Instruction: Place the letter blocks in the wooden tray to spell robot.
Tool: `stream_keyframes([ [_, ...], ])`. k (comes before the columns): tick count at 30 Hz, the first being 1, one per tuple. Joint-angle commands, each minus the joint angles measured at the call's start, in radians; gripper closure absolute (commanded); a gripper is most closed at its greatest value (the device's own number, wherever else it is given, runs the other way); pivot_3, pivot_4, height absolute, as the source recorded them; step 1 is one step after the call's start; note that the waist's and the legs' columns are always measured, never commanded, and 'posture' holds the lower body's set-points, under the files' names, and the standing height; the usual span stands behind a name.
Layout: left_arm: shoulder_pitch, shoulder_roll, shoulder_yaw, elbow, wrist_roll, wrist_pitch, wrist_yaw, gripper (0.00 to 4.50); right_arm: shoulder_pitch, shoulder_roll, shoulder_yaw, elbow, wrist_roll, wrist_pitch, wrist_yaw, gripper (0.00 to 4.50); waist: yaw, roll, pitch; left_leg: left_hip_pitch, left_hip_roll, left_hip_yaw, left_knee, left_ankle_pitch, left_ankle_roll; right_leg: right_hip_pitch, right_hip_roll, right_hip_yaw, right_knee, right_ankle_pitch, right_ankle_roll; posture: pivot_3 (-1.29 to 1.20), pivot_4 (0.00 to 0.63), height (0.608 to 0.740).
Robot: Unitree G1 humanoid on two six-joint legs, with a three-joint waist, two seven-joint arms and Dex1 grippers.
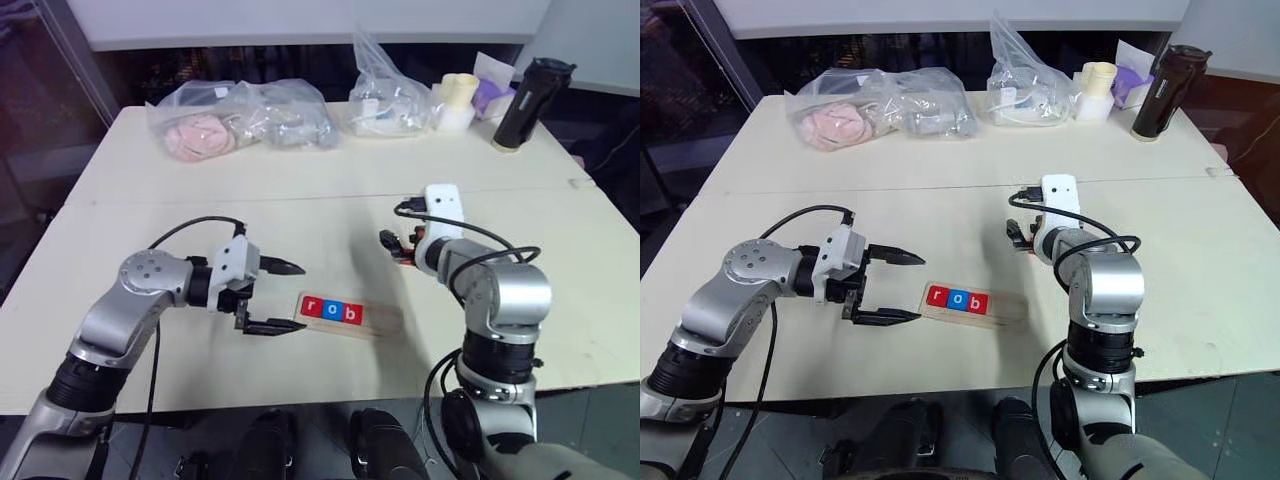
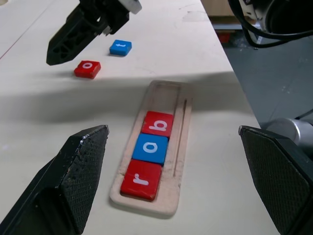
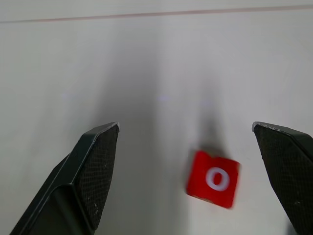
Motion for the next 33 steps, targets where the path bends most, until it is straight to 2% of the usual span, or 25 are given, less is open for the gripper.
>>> stream_keyframes([
  [1,-0.013,0.008,0.013,-0.019,-0.013,-0.01,-0.006,0.0,0.009,0.006,-0.016,0.01,-0.001,-0.037,-0.037,0.08,-0.003,0.0,0.0,0.0,0.0,0.0,0.0,0.0,0.0,0.0,0.0,0.0,0.0,0.0,0.0,0.0,0.15,0.74],
  [12,-0.015,0.014,0.019,-0.035,-0.015,0.006,0.002,0.0,0.054,0.014,0.048,0.149,0.026,-0.165,-0.054,0.08,-0.008,0.0,0.0,0.001,0.001,0.0,0.0,0.0,0.0,0.0,0.005,0.0,0.001,0.0,0.001,0.0,0.15,0.74],
  [18,-0.013,0.018,0.023,-0.042,-0.015,0.012,0.011,0.0,0.053,0.037,0.04,0.187,0.033,-0.184,-0.079,0.08,-0.009,0.0,0.0,0.003,0.001,0.0,0.0,0.0,0.0,0.002,0.005,0.0,0.001,0.0,0.001,0.0,0.15,0.74],
  [21,-0.011,0.019,0.023,-0.05,-0.017,0.017,0.018,0.0,0.055,0.052,0.024,0.172,0.038,-0.157,-0.093,0.94,-0.008,0.0,0.0,0.004,0.001,0.0,0.0,0.0,0.0,0.003,0.005,0.0,0.001,0.0,0.001,0.0,0.15,0.74],
  [25,-0.007,0.022,0.022,-0.056,-0.019,0.017,0.027,0.0,0.069,0.058,0.009,0.124,0.041,-0.11,-0.102,2.96,-0.009,0.0,0.0,0.004,0.002,0.0,-0.001,0.0,0.0,0.003,0.004,0.0,0.001,0.0,0.001,0.0,0.15,0.74],
  [26,-0.006,0.022,0.022,-0.058,-0.02,0.018,0.028,0.0,0.075,0.056,0.009,0.106,0.042,-0.097,-0.101,3.35,-0.009,0.0,0.0,0.004,0.002,0.0,-0.001,0.0,0.0,0.003,0.004,0.0,0.001,0.0,0.001,0.0,0.15,0.74],
  [30,-0.01,0.018,0.016,-0.054,-0.019,0.015,0.031,0.0,0.093,0.03,0.026,0.008,0.055,-0.033,-0.083,3.32,-0.007,0.0,0.0,0.004,0.002,0.0,-0.001,0.0,0.0,0.003,0.004,0.0,0.001,0.0,0.001,0.0,0.15,0.74],
  [33,-0.015,0.012,0.009,-0.048,-0.017,0.011,0.03,0.0,0.082,-0.062,0.074,-0.114,0.073,0.004,-0.04,3.32,-0.004,0.001,0.0,0.004,0.002,0.0,-0.001,0.0,0.0,0.003,0.004,0.0,0.001,0.0,0.0,0.0,0.15,0.74],
])
